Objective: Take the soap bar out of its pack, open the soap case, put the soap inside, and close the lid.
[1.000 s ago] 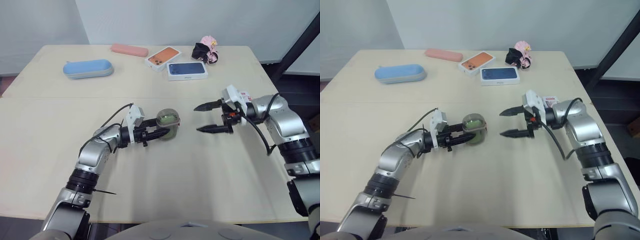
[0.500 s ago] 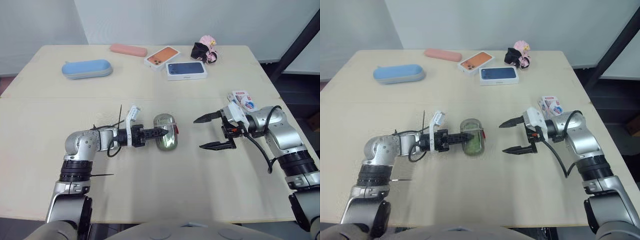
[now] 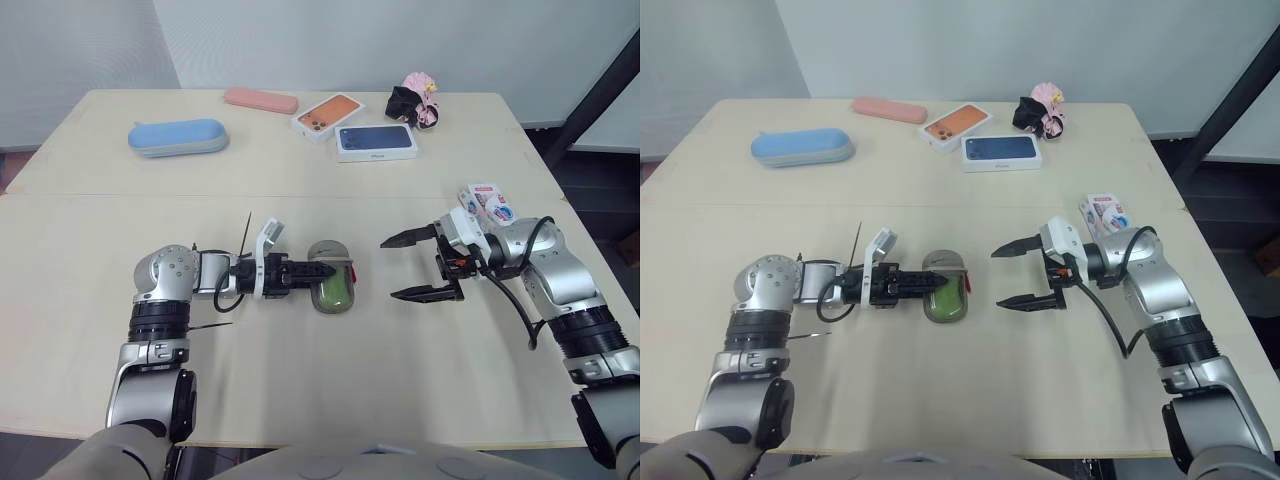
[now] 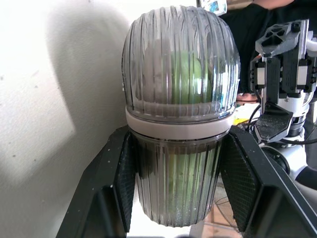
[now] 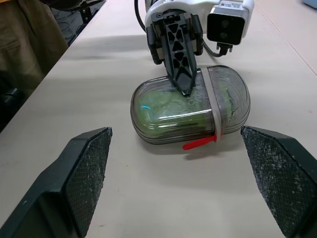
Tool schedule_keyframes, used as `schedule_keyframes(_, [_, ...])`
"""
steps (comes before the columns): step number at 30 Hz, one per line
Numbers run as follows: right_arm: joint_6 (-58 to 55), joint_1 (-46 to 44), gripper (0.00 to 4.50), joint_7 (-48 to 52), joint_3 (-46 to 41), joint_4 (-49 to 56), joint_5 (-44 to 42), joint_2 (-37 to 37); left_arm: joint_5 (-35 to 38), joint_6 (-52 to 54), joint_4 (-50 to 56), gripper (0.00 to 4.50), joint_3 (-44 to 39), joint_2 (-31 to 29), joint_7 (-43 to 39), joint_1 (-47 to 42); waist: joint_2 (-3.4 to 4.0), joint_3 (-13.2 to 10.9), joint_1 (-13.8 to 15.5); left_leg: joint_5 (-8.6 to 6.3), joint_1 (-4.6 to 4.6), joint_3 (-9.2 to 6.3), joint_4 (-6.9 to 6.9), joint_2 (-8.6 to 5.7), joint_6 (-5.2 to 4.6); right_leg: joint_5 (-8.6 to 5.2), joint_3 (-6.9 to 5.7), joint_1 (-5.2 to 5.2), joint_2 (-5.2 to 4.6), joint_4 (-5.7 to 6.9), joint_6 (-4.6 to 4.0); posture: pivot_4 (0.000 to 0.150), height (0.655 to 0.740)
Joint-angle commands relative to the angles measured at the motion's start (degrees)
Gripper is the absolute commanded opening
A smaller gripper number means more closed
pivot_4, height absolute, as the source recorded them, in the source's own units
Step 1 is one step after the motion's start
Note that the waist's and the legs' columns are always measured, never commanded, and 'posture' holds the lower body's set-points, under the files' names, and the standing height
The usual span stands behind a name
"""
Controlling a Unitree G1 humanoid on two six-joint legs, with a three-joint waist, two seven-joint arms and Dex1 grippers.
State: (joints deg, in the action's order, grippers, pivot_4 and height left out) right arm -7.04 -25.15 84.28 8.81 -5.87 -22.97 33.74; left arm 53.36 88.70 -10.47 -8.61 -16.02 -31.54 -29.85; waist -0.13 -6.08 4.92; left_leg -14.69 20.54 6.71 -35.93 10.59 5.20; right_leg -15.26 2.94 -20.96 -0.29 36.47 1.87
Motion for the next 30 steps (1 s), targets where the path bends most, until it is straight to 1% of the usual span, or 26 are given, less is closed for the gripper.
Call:
schedule_keyframes(1, [0.7, -0.1, 4.48, -0.4, -0.9, 0.7, -0.4, -0.1, -5.1, -2.9, -0.2, 1.9, 5.1, -3.0, -0.4, 0.2, 0.01, 0.0, -0.1, 0.0, -0.03, 0.0, 0.01, -0.02, 0.0, 0.0, -0.02, 0.03, -0.02, 0.0, 0.0, 0.15, 0.74])
schedule_keyframes(2, [0.8, -0.1, 4.48, -0.5, -0.8, 0.6, -0.3, -0.1, -5.5, -3.6, 0.1, 1.9, 6.7, -3.9, -1.2, 0.2, 0.01, 0.0, -0.1, 0.01, -0.06, -0.01, 0.02, -0.02, -0.01, 0.0, -0.04, 0.07, -0.04, -0.01, 0.0, 0.15, 0.74])
schedule_keyframes(4, [0.9, -0.1, 4.5, -0.7, -0.8, 0.4, -0.2, -0.2, -6.0, -4.7, 0.0, 2.92, 8.4, -5.0, -2.1, 0.2, 0.01, 0.0, -0.3, 0.02, -0.13, -0.03, 0.07, -0.03, -0.02, 0.0, -0.08, 0.16, -0.06, -0.06, 0.0, 0.15, 0.74])
schedule_keyframes(5, [0.9, -0.1, 4.5, -0.7, -0.7, 0.2, -0.1, -0.2, -6.3, -5.5, -0.1, 3.31, 9.1, -5.5, -2.8, 0.2, 0.01, 0.0, -0.4, 0.02, -0.17, -0.03, 0.09, -0.03, -0.02, 0.0, -0.09, 0.18, -0.07, -0.07, 0.0, 0.15, 0.74])
schedule_keyframes(8, [1.1, -0.2, 4.5, -0.8, -0.8, -0.2, 0.0, -0.3, -7.1, -7.8, -0.1, 4.23, 10.5, -6.9, -4.7, 0.1, 0.1, 0.1, -0.4, 0.03, -0.21, -0.04, 0.13, -0.05, -0.02, 0.0, -0.09, 0.24, -0.08, -0.11, 0.0, 0.15, 0.74])
schedule_keyframes(9, [1.3, -0.3, 4.5, -0.9, -0.8, -0.4, 0.1, -0.3, -7.2, -8.6, 0.0, 4.46, 10.8, -7.5, -5.4, 0.1, 0.1, 0.1, -0.4, 0.04, -0.25, -0.04, 0.15, -0.07, -0.02, 0.0, -0.1, 0.27, -0.11, -0.13, 0.0, 0.15, 0.74])
schedule_keyframes(12, [1.5, -0.5, 4.5, -0.9, -0.8, -0.8, 0.2, -0.4, -8.2, -12.2, 1.6, 4.46, 12.2, -10.2, -8.4, 0.6, 0.11, 0.0, -0.6, 0.11, -0.44, -0.03, 0.28, -0.13, 0.0, 0.0, -0.11, 0.37, -0.19, -0.28, 0.0, 0.15, 0.74])
schedule_keyframes(16, [2.1, -1.0, 4.5, -0.9, -1.0, -1.9, 0.4, -0.4, -12.3, -23.2, 6.3, 4.46, 16.4, -17.6, -16.1, 2.6, 0.11, 0.0, -1.3, 0.32, -0.64, -0.01, 0.68, -0.14, 0.09, 0.01, -0.09, 0.36, -0.17, -0.34, -0.02, 0.15, 0.74])
schedule_keyframes(18, [2.2, -1.4, 4.5, -1.2, -1.2, -2.8, 0.5, -0.5, -14.0, -27.6, 8.5, 4.46, 17.3, -20.9, -19.4, 3.5, 0.14, 0.0, -1.5, 0.38, -0.69, -0.01, 0.8, -0.14, 0.14, 0.01, -0.09, 0.36, -0.15, -0.36, -0.04, 0.15, 0.74])
schedule_keyframes(20, [2.0, -1.8, 4.5, -1.8, -1.5, -3.7, 0.5, -0.8, -15.0, -31.8, 10.1, 4.46, 16.2, -23.2, -21.6, 4.5, 0.16, -0.1, -1.7, 0.5, -0.77, 0.0, 1.08, -0.16, 0.19, 0.03, -0.09, 0.36, -0.13, -0.47, -0.09, 0.15, 0.74])
schedule_keyframes(23, [2.9, -2.2, 4.5, -2.6, -1.5, -5.5, 1.3, -1.1, -18.5, -42.0, 13.9, 4.46, 14.4, -26.7, -25.1, 7.8, 0.27, -0.1, -1.8, 0.56, -0.73, 0.0, 1.29, -0.14, 0.2, 0.05, -0.14, 0.36, -0.09, -0.7, -0.1, 0.15, 0.74])
schedule_keyframes(26, [4.0, -2.2, 4.5, -4.5, -1.8, -7.2, 2.3, -1.9, -22.2, -53.4, 16.5, 4.46, 10.8, -26.3, -24.1, 11.7, 0.31, -0.2, -1.6, 0.54, -0.49, -0.01, 1.27, -0.14, 0.15, 0.05, -0.23, 0.35, -0.08, -0.71, -0.09, 0.15, 0.74])
schedule_keyframes(28, [4.9, -1.9, 4.5, -7.1, -2.6, -8.5, 2.7, -3.1, -24.2, -60.1, 18.9, 4.46, 7.7, -24.1, -20.7, 15.6, 0.33, -0.2, -1.0, 0.5, -0.26, -0.02, 1.23, -0.12, 0.09, 0.05, -0.44, 0.33, -0.09, -0.92, -0.08, 0.15, 0.74])
schedule_keyframes(30, [5.2, -1.8, 4.5, -9.6, -3.6, -9.7, 2.6, -4.4, -25.6, -63.8, 20.4, 4.46, 5.6, -21.9, -17.3, 18.8, 0.33, -0.2, -0.5, 0.5, -0.04, 0.0, 1.15, -0.07, 0.08, 0.05, -0.57, 0.32, -0.07, -1.01, -0.08, 0.15, 0.74])
